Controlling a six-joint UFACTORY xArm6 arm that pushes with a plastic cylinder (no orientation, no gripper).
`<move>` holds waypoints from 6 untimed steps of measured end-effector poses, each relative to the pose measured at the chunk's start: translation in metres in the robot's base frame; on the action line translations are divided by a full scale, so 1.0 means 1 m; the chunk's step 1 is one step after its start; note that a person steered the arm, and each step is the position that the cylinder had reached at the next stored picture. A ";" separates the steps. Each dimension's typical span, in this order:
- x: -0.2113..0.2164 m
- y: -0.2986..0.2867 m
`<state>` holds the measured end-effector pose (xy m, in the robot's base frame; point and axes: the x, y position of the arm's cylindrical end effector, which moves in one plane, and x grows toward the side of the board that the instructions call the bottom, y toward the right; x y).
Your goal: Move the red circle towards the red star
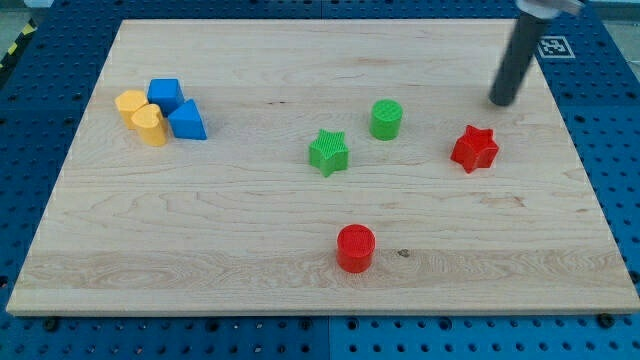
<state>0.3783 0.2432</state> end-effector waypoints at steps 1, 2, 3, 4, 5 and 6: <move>0.072 0.012; 0.151 0.000; 0.221 -0.046; 0.240 -0.071; 0.241 -0.081; 0.240 -0.104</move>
<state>0.6187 0.1395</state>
